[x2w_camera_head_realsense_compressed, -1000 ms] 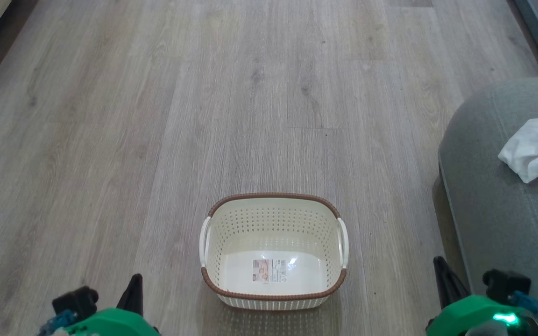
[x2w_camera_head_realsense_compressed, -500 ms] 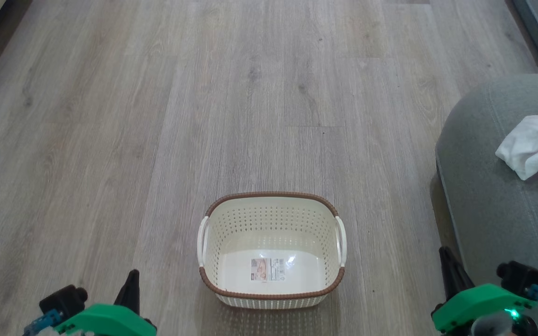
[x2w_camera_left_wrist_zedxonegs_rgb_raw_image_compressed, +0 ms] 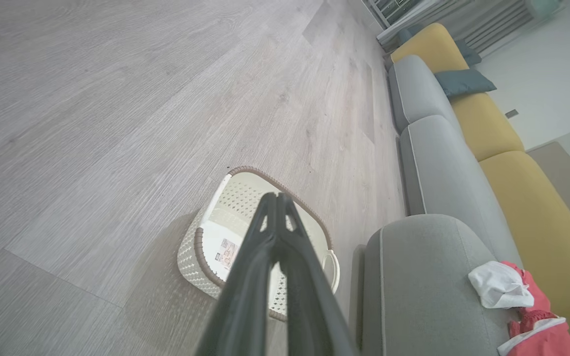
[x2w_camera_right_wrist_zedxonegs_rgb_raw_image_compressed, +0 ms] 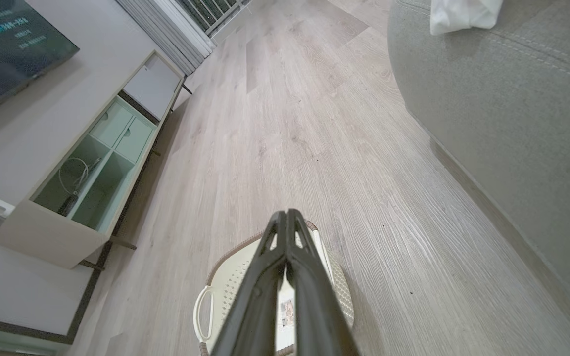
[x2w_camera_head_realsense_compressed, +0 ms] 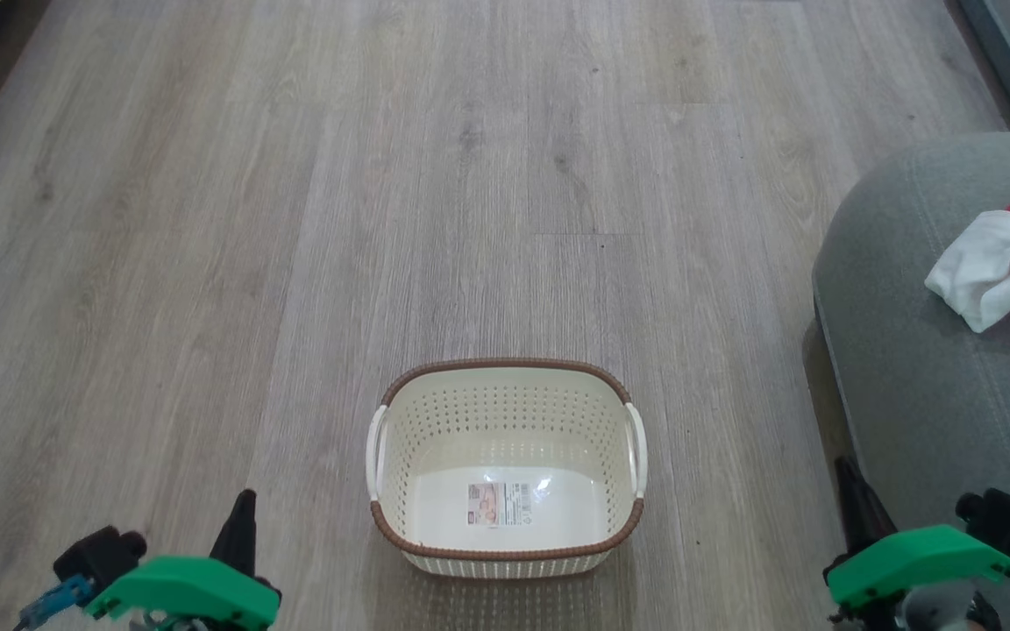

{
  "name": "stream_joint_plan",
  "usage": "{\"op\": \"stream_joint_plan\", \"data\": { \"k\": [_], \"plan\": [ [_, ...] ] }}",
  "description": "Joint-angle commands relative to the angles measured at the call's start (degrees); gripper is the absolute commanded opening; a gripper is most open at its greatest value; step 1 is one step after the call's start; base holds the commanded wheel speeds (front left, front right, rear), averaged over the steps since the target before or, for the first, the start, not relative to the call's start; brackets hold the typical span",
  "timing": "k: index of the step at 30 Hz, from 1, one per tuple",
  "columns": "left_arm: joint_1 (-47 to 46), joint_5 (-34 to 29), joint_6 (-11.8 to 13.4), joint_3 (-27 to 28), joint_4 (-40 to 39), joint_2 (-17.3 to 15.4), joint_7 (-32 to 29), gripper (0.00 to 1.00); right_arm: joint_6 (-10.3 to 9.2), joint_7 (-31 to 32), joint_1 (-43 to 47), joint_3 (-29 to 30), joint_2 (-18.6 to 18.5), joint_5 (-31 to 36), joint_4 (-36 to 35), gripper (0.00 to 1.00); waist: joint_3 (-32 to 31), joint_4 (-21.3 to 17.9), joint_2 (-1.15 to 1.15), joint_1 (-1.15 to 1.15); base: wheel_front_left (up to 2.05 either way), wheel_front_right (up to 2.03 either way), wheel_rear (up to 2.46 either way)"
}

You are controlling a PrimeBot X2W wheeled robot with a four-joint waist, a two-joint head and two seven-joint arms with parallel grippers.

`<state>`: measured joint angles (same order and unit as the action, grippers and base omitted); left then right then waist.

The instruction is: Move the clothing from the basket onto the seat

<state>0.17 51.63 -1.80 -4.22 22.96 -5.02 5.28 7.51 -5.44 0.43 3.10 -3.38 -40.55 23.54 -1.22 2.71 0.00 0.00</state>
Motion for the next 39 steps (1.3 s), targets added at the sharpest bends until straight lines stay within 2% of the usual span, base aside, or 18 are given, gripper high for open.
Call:
{"op": "stream_joint_plan", "data": {
  "k": [1, 39],
  "plan": [
    [-3.0, 1.6, -0.5, 1.6, -2.4, 0.0, -0.5, 0.0, -0.01, 0.5, -3.3, -0.1, 0.0, -2.0, -2.4, 0.0, 0.0, -0.1, 0.0, 0.0, 0.0, 0.0, 0.0],
    [-4.9, 23.1, -3.4, 6.7, -6.0, 1.2, -6.7, 0.0, -0.02, 6.8, -5.1, 1.9, 0.3, -29.4, -6.3, 0.0, 0.8, -1.5, 0.0, 0.0, 0.0, 0.0, 0.0]
  ]
}}
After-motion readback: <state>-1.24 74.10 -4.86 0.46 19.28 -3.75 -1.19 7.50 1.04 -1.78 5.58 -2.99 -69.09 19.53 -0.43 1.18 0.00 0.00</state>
